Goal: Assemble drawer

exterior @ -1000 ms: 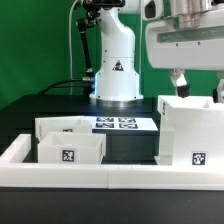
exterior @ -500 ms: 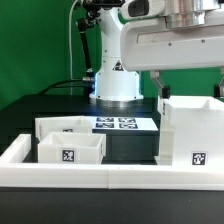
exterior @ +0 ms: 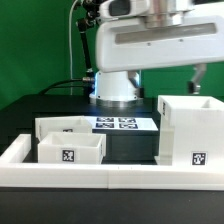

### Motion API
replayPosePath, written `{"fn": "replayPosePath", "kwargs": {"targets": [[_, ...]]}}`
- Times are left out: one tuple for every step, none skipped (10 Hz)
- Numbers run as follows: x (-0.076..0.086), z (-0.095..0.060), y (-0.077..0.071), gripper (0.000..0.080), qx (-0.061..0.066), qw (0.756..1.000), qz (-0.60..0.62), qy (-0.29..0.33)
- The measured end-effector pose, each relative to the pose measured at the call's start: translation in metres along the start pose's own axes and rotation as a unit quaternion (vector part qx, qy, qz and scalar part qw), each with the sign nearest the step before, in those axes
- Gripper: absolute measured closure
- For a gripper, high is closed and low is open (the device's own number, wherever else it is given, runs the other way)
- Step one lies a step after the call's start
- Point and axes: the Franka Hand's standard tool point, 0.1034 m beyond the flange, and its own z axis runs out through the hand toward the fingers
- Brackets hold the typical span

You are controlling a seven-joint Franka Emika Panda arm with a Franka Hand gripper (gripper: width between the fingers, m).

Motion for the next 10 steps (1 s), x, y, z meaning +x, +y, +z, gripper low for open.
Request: {"fn": "replayPosePath", "kwargs": {"targets": [[-0.008, -0.001, 0.024, 0.0150, -0.007, 1.000, -0.012, 0.009], [-0.015, 0.002, 0.045, 0.0150, -0.013, 0.999, -0.025, 0.015], [-0.021, 0.009, 0.068, 0.0150, -0.020, 0.999, -0.036, 0.018], [-0.026, 0.015, 0.087, 0.0150, -0.025, 0.999, -0.043, 0.021], [-0.028, 0.020, 0.095, 0.0150, -0.029, 0.998, -0.045, 0.024], [-0.029, 0.025, 0.100, 0.0150, -0.031, 0.998, -0.048, 0.022], [-0.028, 0.025, 0.098, 0.0150, -0.031, 0.998, -0.049, 0.022], [-0.028, 0.026, 0.099, 0.0150, -0.031, 0.998, -0.049, 0.022], [-0.028, 0.026, 0.099, 0.0150, -0.031, 0.998, -0.049, 0.022], [-0.028, 0.029, 0.099, 0.0150, -0.031, 0.998, -0.048, 0.021]]}}
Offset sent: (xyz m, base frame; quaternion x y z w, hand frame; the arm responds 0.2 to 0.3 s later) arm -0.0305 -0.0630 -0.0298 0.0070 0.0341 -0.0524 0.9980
